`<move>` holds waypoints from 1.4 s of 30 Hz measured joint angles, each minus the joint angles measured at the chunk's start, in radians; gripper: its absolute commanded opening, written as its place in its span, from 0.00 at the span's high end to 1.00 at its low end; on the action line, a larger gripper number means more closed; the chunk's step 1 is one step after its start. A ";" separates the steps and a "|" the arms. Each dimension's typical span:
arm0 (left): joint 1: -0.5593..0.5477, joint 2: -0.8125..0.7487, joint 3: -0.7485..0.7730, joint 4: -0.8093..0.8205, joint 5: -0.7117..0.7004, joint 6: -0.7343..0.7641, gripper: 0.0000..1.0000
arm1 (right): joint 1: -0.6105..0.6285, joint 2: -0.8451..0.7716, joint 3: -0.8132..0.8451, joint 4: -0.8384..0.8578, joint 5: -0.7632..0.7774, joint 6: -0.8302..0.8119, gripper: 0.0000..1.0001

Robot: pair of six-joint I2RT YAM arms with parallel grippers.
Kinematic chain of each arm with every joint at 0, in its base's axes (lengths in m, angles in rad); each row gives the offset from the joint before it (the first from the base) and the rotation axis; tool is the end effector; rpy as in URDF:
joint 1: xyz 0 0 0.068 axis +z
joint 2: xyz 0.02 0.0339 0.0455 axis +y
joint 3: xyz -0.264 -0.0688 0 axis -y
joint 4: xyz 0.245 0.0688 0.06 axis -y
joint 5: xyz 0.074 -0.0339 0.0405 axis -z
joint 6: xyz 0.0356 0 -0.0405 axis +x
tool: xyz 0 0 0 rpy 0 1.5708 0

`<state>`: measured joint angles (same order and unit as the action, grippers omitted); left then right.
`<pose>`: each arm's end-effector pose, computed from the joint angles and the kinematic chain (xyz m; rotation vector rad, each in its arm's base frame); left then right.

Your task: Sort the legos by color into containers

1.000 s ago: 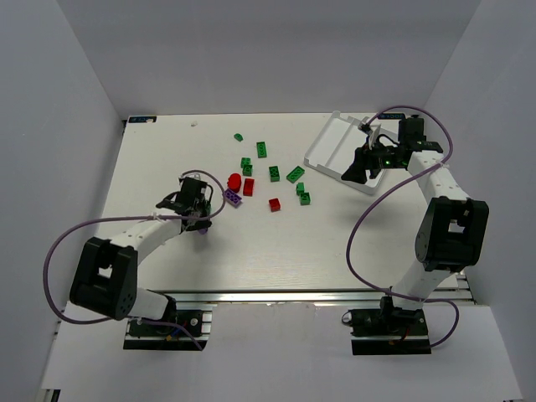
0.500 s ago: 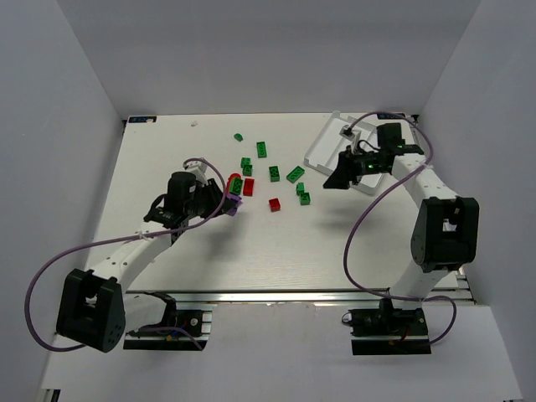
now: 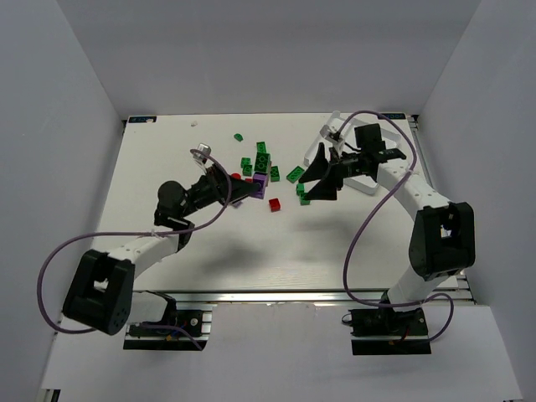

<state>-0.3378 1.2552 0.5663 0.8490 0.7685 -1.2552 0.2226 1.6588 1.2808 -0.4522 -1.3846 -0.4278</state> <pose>0.2405 -0.1107 0.2709 -0.0268 1.7487 -1.7731 0.3311 0.1108 0.2823 -1.1676 1.5793 1.4678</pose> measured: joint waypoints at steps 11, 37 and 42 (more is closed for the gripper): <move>-0.103 0.307 0.009 0.402 0.042 -0.597 0.84 | 0.095 -0.015 0.061 0.278 -0.078 -0.015 0.10; -0.148 0.322 0.104 0.461 0.108 -0.683 0.81 | 0.131 0.011 0.000 0.897 -0.124 0.612 0.23; -0.149 0.322 0.104 0.459 0.135 -0.689 0.81 | 0.141 0.008 0.000 0.897 -0.124 0.634 0.28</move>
<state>-0.4870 1.5772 0.6704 1.3083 0.9035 -1.9446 0.3634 1.6669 1.2812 0.4450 -1.5089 0.2066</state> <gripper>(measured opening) 0.386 0.765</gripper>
